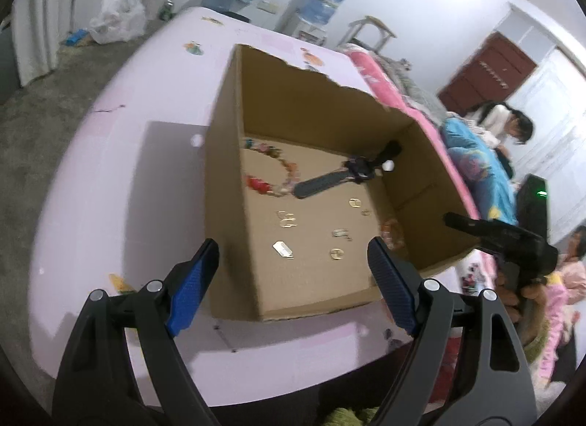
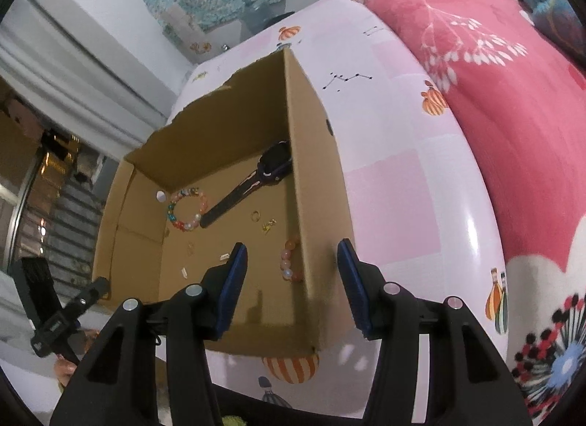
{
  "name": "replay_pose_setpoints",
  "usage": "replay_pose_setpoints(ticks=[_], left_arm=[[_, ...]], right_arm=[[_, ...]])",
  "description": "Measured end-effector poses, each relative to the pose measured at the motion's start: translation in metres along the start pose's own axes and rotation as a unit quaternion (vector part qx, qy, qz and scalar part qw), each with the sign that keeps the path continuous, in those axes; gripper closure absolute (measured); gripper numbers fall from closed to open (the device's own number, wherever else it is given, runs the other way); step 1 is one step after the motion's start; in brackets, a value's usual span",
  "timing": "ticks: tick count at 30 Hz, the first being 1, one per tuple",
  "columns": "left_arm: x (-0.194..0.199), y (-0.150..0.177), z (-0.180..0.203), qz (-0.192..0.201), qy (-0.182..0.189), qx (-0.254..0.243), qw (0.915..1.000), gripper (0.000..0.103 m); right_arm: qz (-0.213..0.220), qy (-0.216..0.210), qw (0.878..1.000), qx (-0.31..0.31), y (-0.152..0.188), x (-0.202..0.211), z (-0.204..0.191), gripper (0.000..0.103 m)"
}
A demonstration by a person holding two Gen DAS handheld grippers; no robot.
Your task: Organize jewelry
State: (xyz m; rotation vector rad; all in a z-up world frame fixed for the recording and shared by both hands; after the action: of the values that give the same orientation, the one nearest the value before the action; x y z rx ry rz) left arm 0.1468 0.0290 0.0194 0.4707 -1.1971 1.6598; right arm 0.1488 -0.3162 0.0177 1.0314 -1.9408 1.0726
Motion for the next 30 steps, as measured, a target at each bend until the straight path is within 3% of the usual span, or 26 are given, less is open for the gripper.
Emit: replay_pose_setpoints(ticks=[3,7,14,18,22,30], left_arm=[[0.019,0.006,0.003,0.036,-0.015,-0.005,0.9992,0.023],[0.048,0.020,0.020,0.090,-0.057,-0.037,0.9936,0.013],[0.072,0.054,0.046,0.144,-0.126,-0.056,0.9799,0.008],[0.069,0.071,0.055,0.150,-0.157,-0.061,0.9743,0.008],[0.053,0.077,0.065,0.127,-0.217,-0.067,0.9656,0.008],[0.039,0.070,0.067,0.096,-0.242,-0.053,0.9641,0.008]], right_arm=[[0.056,0.024,0.998,-0.008,0.015,0.025,0.004,0.049],[0.125,0.057,0.991,-0.004,0.048,0.060,0.001,0.036],[0.160,0.121,0.978,0.049,0.102,0.071,-0.017,0.018],[0.152,0.143,0.975,0.076,0.124,0.060,-0.026,0.013],[0.141,0.160,0.972,0.100,0.134,0.048,-0.041,0.009],[0.150,0.181,0.963,0.129,0.135,0.039,-0.065,0.007]])
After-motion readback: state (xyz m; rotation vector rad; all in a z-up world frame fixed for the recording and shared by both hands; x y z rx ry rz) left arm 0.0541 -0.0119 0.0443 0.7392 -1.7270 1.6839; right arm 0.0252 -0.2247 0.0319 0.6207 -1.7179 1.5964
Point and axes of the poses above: each gripper's, at about its wrist camera, not at the fingertips, and x roughly against the way its jaws point, z to its right, y to its underside, the point moved 1 cm from there along -x, roughly the way its jaws point, and after that the axes turned 4 degrees about -z, right-handed, at the moved point
